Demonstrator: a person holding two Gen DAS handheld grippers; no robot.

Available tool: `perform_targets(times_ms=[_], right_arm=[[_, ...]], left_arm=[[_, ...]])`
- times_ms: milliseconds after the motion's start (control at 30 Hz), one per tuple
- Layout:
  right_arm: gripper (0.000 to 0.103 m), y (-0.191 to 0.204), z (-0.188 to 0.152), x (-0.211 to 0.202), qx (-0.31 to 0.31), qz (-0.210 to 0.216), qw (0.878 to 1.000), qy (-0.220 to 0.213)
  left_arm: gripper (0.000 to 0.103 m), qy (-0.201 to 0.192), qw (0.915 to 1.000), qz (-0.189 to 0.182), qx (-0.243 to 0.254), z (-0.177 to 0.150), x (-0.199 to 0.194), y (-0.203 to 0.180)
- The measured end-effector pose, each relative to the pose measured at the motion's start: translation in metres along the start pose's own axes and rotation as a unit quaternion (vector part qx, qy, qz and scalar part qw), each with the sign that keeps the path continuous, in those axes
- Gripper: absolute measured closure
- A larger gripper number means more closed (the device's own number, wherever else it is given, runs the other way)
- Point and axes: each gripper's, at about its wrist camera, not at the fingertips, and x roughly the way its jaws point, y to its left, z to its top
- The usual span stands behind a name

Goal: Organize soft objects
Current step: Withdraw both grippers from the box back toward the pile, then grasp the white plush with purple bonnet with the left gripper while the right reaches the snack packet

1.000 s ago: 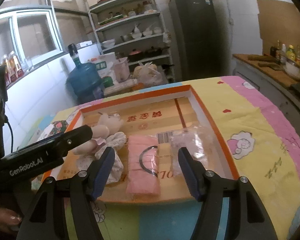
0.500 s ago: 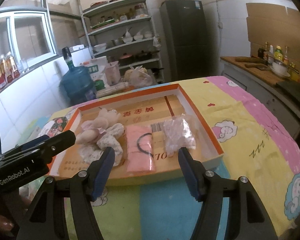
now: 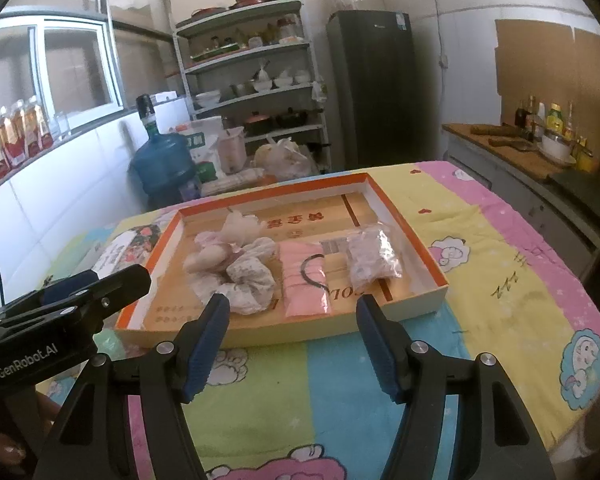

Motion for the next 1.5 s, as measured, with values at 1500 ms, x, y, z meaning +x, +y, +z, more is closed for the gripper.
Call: perform_targets(times_ms=[1500], right_arm=[[0.035,0.172,-0.052,-0.002,-0.090,0.079,0.992,0.038]], left_arm=[[0.022,-0.022,0.9920,0.082,-0.093,-0.066,-0.094,0.190]])
